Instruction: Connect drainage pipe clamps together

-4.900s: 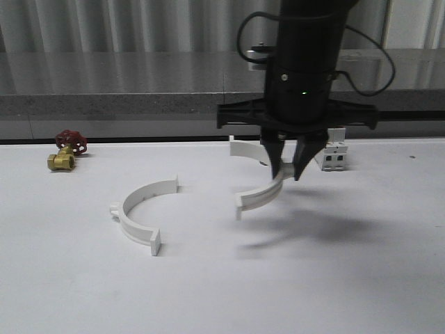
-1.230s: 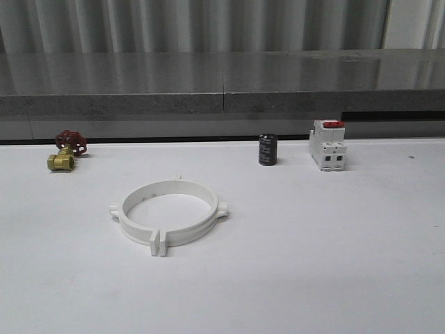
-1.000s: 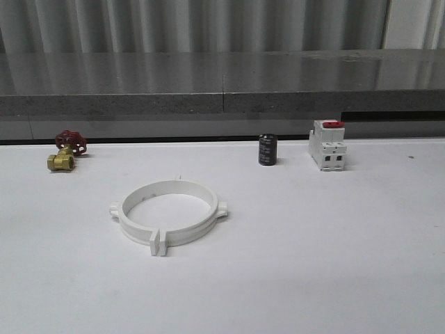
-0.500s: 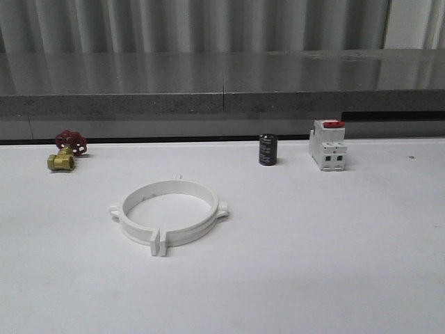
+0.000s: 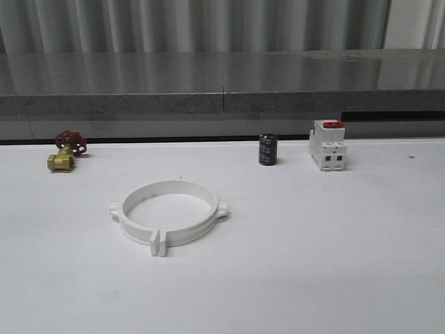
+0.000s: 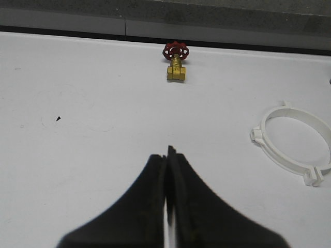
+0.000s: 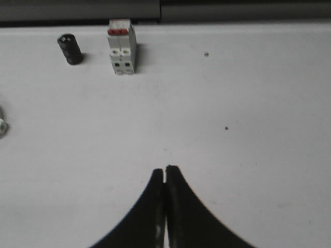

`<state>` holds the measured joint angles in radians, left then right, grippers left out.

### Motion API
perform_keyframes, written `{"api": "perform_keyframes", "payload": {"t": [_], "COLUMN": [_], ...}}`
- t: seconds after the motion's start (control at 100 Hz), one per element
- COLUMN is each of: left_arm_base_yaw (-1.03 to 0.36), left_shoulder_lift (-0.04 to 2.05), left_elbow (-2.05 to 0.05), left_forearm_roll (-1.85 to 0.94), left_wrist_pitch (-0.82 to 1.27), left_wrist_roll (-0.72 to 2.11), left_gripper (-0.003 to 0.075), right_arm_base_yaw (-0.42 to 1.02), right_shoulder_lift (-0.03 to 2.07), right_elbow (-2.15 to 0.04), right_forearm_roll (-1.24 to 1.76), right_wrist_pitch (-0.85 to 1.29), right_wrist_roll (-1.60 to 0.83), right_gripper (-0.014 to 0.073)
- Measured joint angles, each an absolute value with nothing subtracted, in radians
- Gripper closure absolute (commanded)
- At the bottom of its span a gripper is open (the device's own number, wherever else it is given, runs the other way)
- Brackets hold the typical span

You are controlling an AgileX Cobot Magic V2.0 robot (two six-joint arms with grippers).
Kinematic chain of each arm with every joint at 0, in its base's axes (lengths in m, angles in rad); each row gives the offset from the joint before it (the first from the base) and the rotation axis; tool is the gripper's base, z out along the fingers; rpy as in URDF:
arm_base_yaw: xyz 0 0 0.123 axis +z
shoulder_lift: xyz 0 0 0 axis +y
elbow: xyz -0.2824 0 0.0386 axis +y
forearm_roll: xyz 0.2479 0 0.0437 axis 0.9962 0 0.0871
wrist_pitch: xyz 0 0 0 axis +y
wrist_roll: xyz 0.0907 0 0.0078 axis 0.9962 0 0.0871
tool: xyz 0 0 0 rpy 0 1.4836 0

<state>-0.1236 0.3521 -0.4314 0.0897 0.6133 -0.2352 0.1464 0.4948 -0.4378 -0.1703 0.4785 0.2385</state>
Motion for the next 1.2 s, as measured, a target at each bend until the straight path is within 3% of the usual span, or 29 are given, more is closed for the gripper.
{"api": "perform_keyframes", "payload": {"t": [0.42, 0.6, 1.2], "left_arm_base_yaw": [-0.124, -0.124, -0.124], "left_shoulder_lift": [0.352, 0.352, 0.352], "left_elbow": [-0.431, -0.431, -0.431], "left_forearm_roll": [0.090, 0.090, 0.090], "left_wrist_pitch": [0.613, 0.613, 0.613], "left_wrist_roll": [-0.235, -0.235, -0.235], "left_gripper": [0.0741, 0.0741, 0.0741], "right_arm_base_yaw": [-0.029, -0.037, 0.031], "right_shoulder_lift": [0.110, 0.006, -0.011], "right_elbow": [-0.084, 0.016, 0.029], "right_forearm_roll": [0.024, 0.034, -0.021], "right_wrist_pitch": [0.170, 0.101, 0.048], "right_wrist_roll": [0.112, 0.102, 0.102], "right_gripper": [0.0661, 0.0661, 0.0661]}}
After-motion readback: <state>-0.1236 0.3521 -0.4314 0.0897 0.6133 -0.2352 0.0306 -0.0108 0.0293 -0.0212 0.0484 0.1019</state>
